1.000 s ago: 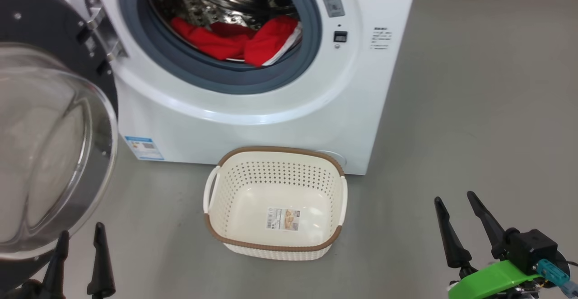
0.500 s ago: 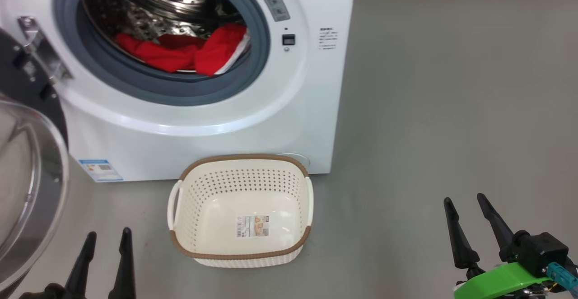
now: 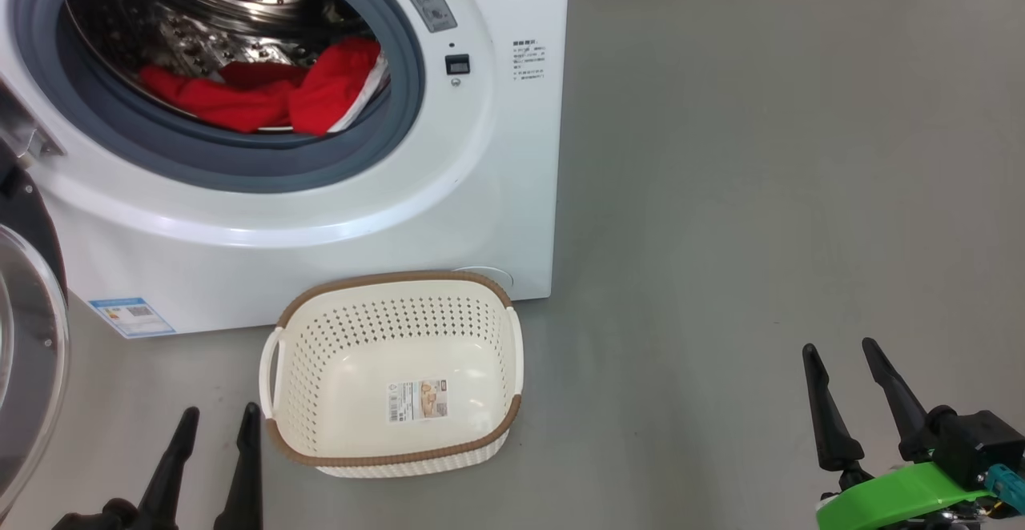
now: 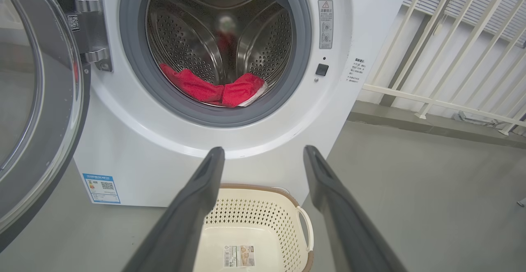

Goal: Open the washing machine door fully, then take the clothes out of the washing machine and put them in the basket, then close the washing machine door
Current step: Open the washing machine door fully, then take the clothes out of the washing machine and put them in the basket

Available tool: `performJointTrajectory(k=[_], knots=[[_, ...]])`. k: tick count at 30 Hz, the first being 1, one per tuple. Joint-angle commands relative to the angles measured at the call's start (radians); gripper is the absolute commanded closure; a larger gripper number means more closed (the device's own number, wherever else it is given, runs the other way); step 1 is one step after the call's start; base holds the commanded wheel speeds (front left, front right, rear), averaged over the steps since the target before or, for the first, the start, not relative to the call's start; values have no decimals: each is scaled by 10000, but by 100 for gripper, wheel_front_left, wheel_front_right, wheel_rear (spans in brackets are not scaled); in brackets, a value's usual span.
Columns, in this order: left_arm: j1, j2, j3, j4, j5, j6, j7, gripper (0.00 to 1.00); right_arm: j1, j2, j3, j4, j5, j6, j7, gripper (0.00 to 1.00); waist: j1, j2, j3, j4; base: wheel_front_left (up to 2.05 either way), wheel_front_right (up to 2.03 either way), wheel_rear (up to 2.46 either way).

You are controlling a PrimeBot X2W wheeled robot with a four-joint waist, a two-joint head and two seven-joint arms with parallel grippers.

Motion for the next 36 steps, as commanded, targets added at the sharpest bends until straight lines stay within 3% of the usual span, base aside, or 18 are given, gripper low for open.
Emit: performJointTrajectory(k=[1, 19, 36], knots=[[-192, 228, 296, -286, -43, -54, -51, 0, 25, -97, 157, -287, 20, 77, -92, 0, 0, 0, 14, -2, 0, 0, 0], [-390, 297, 179, -287, 26, -54, -51, 0, -18, -66, 198, -238, -58, 77, -92, 0, 0, 0, 10, 95, 5, -5, 0], [-525, 398, 141, -280, -113, -54, -51, 0, -117, 2, 216, -247, -69, 77, -92, 0, 0, 0, 125, 102, 93, -103, 10]])
